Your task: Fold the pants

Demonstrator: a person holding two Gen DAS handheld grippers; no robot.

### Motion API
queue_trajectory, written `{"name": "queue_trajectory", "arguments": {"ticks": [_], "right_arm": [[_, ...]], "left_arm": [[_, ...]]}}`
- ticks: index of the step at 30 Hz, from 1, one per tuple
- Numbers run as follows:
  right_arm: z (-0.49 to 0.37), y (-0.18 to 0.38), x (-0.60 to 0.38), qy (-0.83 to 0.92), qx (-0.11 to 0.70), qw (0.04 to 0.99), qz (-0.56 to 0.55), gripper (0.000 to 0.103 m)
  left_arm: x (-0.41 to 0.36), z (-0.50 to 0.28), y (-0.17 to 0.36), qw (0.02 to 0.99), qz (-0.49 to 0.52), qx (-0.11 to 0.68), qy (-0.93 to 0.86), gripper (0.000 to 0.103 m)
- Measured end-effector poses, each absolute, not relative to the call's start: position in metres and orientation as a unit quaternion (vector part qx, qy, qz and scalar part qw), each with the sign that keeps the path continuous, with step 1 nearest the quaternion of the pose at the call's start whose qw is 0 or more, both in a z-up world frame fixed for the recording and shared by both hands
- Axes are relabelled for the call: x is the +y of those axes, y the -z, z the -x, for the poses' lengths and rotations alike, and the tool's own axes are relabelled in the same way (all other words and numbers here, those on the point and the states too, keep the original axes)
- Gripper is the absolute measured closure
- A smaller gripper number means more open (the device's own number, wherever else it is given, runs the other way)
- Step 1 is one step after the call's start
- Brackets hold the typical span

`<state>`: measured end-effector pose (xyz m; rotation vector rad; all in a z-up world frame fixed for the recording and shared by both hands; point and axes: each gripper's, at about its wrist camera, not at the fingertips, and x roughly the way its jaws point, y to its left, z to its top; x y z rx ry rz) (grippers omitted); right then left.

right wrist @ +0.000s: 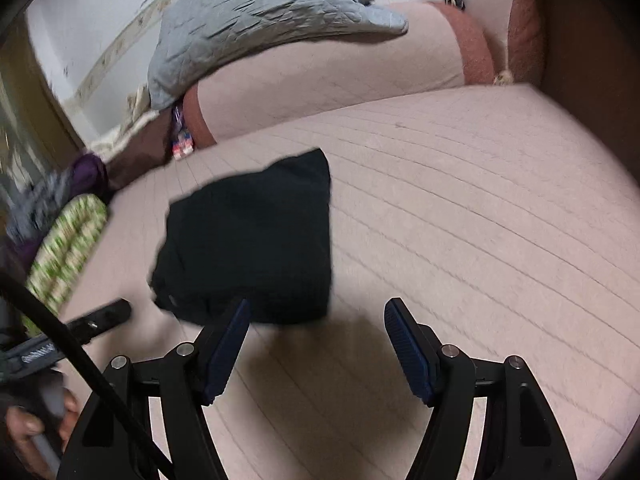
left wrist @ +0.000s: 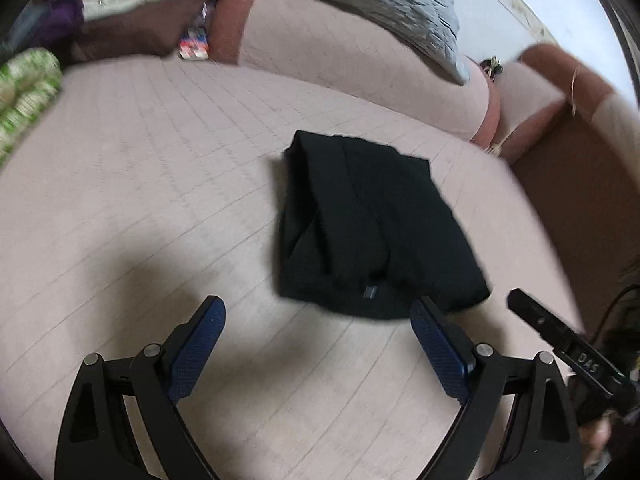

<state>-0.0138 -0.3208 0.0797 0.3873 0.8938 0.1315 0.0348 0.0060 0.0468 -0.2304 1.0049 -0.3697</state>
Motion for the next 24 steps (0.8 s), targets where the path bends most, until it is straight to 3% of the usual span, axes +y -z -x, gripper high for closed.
{"name": "queue_trajectory", "arguments": {"ticks": [9,13,16,22,24], "right_arm": [[-0.054,-0.035,-0.316,-0.111,0.484,0.82,-0.285,0.035],[-0.055,-0.039,-0.317,-0.135,0.477,0.812,-0.308,0.063],[-0.051,-0.06,-0.32,-0.15,0.465,0.819,-0.301,0.07],[-0.031,-0.083,-0.32,-0.122,0.451,0.85,-0.242,0.069],[-0.032,-0.071,-0.32,-0.103,0.468,0.848,-0.223,0.061]], "left_arm": [[-0.009,-0.094,-0.003,0.792,0.184,0.53,0.242,0.01],[-0.026,-0.092,-0.01,0.793,0.177,0.529,0.247,0.016],[-0.043,-0.085,-0.018,0.802,0.161,0.519,0.246,0.016],[-0.069,-0.077,-0.019,0.809,0.115,0.522,0.246,0.021],[-0.064,-0.08,-0.013,0.819,0.087,0.527,0.208,0.029]]}}
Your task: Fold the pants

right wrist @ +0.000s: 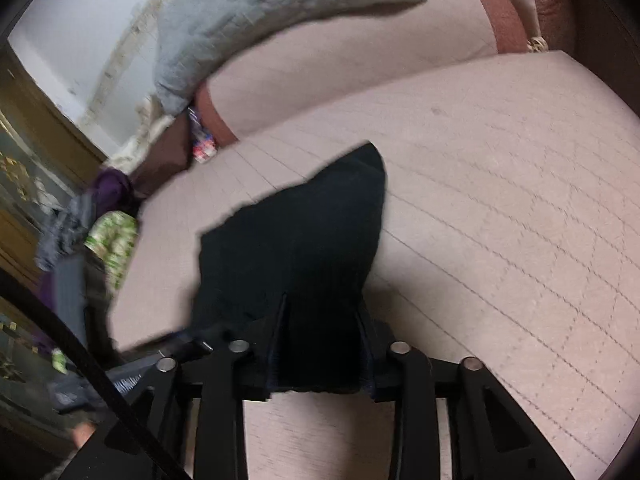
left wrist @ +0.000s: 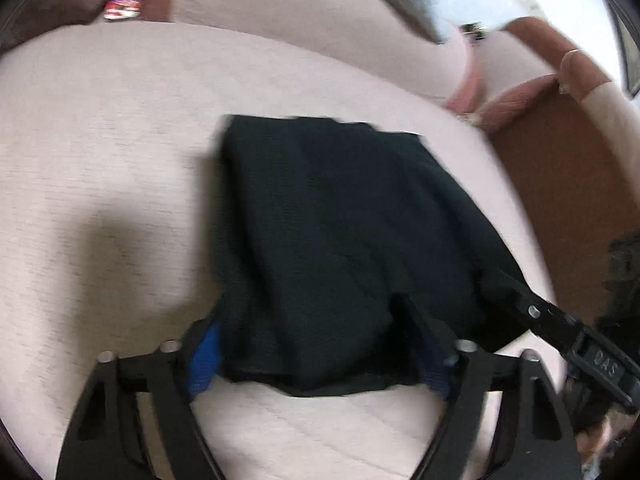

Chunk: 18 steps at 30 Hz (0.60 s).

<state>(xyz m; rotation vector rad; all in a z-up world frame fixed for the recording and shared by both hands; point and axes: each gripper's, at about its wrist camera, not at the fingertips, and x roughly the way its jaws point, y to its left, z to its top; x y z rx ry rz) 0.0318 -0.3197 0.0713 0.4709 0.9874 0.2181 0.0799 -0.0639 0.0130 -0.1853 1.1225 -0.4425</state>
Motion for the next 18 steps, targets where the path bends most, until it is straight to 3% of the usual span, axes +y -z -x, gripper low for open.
{"name": "queue_trajectory", "arguments": {"ticks": [2,13,18], "right_arm": [[-0.032,-0.061,-0.312,-0.087,0.481,0.852,-0.188,0.049],[0.032,-0.113,-0.323,-0.063,0.385,0.913,-0.121,0.045],[0.054,-0.095,-0.332,-0.043,0.395,0.91,-0.117,0.045]], "left_arm": [[-0.052,-0.085,-0.009,0.815,0.095,0.536,0.2,0.029],[-0.038,-0.091,-0.08,0.819,0.165,0.494,0.241,0.028],[-0.069,-0.119,-0.048,0.812,0.123,0.534,0.203,0.025]]}}
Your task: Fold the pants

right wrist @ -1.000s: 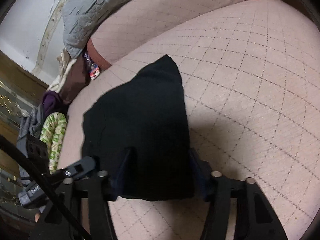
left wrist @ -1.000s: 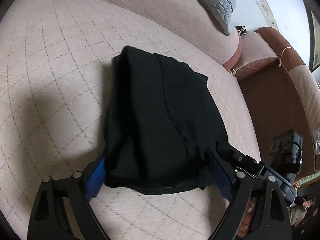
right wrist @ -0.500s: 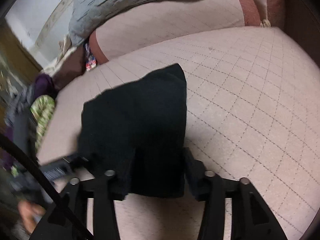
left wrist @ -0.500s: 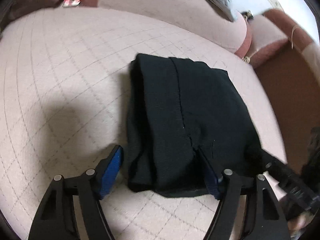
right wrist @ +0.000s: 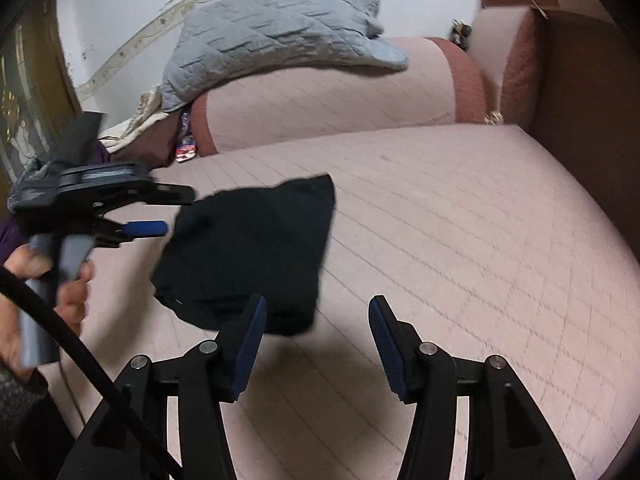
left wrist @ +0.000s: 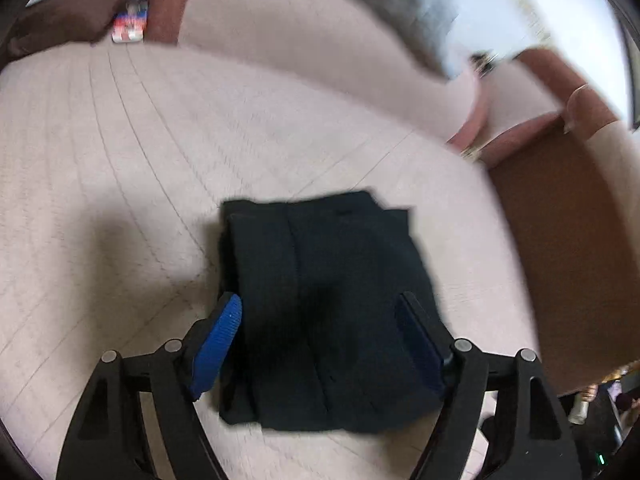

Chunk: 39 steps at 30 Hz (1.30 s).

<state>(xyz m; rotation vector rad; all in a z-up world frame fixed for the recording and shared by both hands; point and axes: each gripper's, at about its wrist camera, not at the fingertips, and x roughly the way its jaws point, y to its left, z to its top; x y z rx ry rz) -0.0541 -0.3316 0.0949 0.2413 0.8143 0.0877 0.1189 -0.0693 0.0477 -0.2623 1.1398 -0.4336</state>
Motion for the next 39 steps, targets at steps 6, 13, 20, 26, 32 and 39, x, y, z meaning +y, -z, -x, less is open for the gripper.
{"name": "queue_trajectory", "arguments": {"ticks": [6,13,20,26,32,39], "right_arm": [[0.043,-0.075,-0.355,-0.051,0.415,0.893,-0.166,0.044],[0.034,-0.068,-0.362,-0.046,0.422,0.885,-0.191,0.043],[0.046,-0.068,-0.349,-0.03,0.421,0.89,-0.171,0.041],[0.08,-0.076,-0.317,-0.021,0.413,0.9,-0.136,0.041],[0.121,-0.099,-0.289,-0.031,0.407,0.904,-0.122,0.039],[0.131,-0.13,-0.271,-0.017,0.349,0.931,-0.104,0.029]], "left_arm": [[-0.074,-0.129,-0.024,0.802,0.115,0.565,0.159,0.024],[-0.076,-0.069,-0.07,0.842,0.082,0.508,0.163,0.024],[-0.067,0.012,-0.096,0.88,0.058,0.448,0.145,0.024],[-0.046,0.086,-0.131,0.941,-0.007,0.329,0.084,0.017],[-0.024,0.137,-0.172,0.976,-0.022,0.212,0.037,0.0],[-0.009,0.134,-0.185,0.98,-0.003,0.196,0.033,0.0]]}}
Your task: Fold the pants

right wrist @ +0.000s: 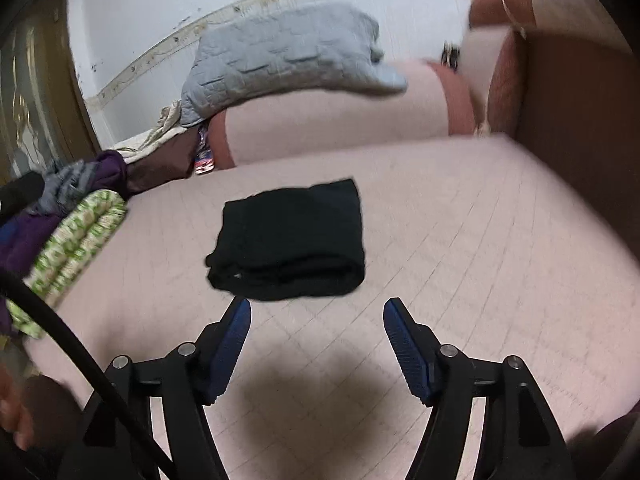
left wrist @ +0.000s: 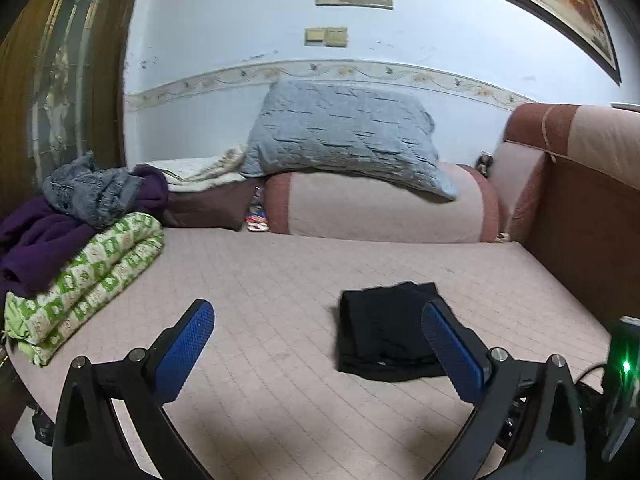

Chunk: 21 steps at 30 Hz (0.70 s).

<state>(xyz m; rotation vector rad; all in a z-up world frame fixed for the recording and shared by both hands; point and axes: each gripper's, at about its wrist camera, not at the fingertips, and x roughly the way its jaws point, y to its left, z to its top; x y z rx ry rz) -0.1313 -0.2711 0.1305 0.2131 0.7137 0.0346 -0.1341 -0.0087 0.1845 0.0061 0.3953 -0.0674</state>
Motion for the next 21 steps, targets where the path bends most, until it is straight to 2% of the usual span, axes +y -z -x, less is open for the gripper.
{"name": "queue_trajectory", "arguments": {"ticks": [6,11,15,21], "right_arm": [[0.125,-0.132,-0.263,-0.013,0.336,0.937,-0.096,0.029],[0.11,-0.103,-0.258,0.002,0.351,0.935,-0.058,0.029],[0.101,-0.085,-0.261,0.001,0.37,0.927,-0.054,0.029],[0.085,-0.066,-0.272,0.026,0.384,0.921,-0.061,0.029]], "left_arm": [[-0.008,0.125,-0.176,0.987,0.012,0.158,0.006,0.0],[-0.028,0.092,-0.157,0.98,-0.032,0.192,0.043,0.0],[-0.037,0.086,-0.129,0.978,-0.028,0.197,0.055,0.0],[-0.045,0.067,-0.1,0.961,-0.029,0.259,0.093,0.0]]}}
